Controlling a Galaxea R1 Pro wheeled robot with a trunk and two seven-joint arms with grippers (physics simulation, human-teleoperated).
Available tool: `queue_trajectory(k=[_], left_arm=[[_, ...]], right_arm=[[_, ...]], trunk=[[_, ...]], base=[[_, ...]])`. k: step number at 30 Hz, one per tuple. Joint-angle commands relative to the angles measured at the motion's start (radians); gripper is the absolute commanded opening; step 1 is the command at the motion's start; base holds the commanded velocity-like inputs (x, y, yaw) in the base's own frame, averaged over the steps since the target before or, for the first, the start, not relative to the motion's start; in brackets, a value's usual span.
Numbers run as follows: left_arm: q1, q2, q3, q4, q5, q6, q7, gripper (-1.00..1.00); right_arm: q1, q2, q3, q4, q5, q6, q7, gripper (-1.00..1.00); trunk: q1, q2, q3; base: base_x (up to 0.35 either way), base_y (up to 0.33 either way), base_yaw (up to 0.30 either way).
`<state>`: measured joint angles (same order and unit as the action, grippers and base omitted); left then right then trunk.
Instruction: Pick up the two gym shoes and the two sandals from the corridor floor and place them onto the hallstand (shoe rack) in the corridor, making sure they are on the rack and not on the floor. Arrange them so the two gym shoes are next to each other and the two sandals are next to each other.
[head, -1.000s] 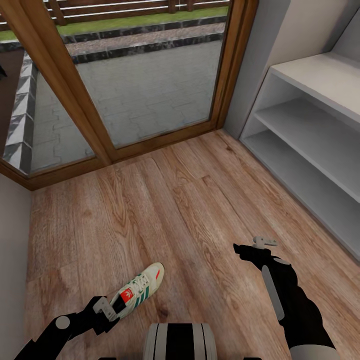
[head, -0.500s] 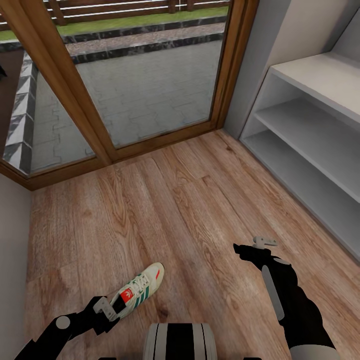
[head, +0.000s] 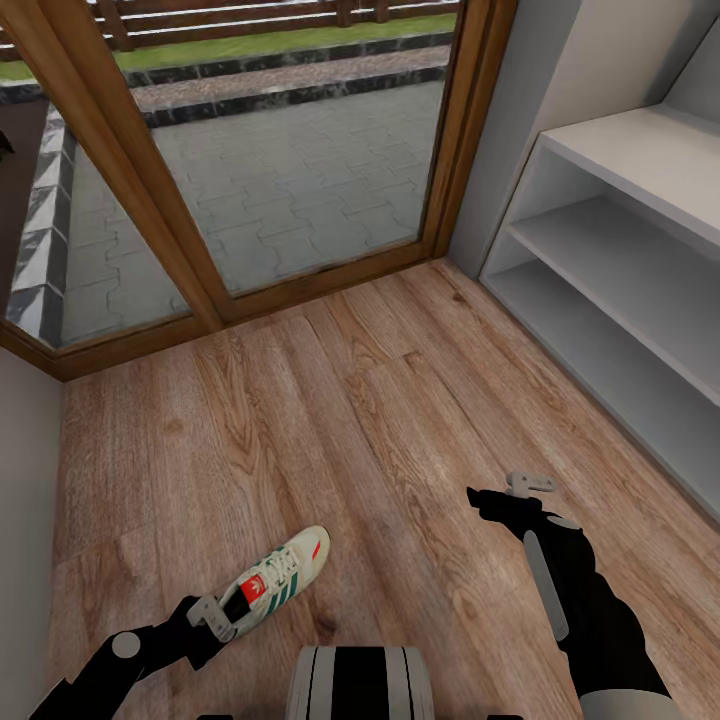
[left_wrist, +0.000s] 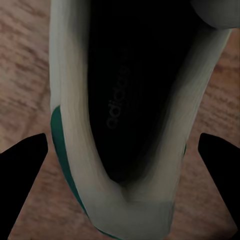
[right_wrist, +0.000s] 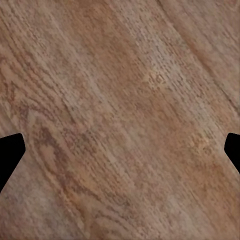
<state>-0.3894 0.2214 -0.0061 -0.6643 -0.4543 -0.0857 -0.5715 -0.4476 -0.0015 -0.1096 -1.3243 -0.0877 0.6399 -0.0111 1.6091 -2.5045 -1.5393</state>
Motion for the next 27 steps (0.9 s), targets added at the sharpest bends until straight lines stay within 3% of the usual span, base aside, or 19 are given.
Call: queue_trajectory(k=[1,6,7,11,12,27], left_arm=[[0.000,-0.001,0.000,-0.001,-0.010,-0.009,0.001,-1.00],[0.000,-0.030,-0.001,-0.026,-0.011,-0.009,0.000,-1.00],[0.000,-0.043,-0.001,-0.063,-0.011,-0.008,-0.002,-1.00],[0.000,-0.056,-0.003,-0.094,-0.011,-0.008,-0.002,-1.00],[0.000,-0.066,-0.003,-0.152,-0.006,0.016,-0.010,-1.00],[0.000,-0.067,-0.003,-0.169,-0.004,0.028,-0.011,-1.00]], right_arm=[[0.000,0.000,-0.001,-0.001,-0.009,0.004,-0.001,1.00],[0.000,0.000,-0.001,-0.001,-0.009,0.004,-0.001,1.00],[0.000,0.000,-0.001,-0.001,-0.009,0.004,-0.001,1.00],[0.000,0.000,-0.001,-0.001,-0.009,0.004,-0.001,1.00],[0.000,0.000,-0.001,0.001,-0.009,0.004,-0.001,1.00],[0.000,0.000,-0.001,0.003,-0.012,0.003,0.000,1.00]], trunk=[[0.000,0.000,-0.001],[0.000,0.000,-0.001],[0.000,0.000,-0.001],[0.000,0.000,-0.001],[-0.001,0.000,0.003],[-0.007,0.004,0.061]], base=[[0.000,0.000,0.000],[0.000,0.000,0.000],[0.000,0.000,0.000],[0.000,0.000,0.000],[0.000,0.000,0.000],[0.000,0.000,0.000]])
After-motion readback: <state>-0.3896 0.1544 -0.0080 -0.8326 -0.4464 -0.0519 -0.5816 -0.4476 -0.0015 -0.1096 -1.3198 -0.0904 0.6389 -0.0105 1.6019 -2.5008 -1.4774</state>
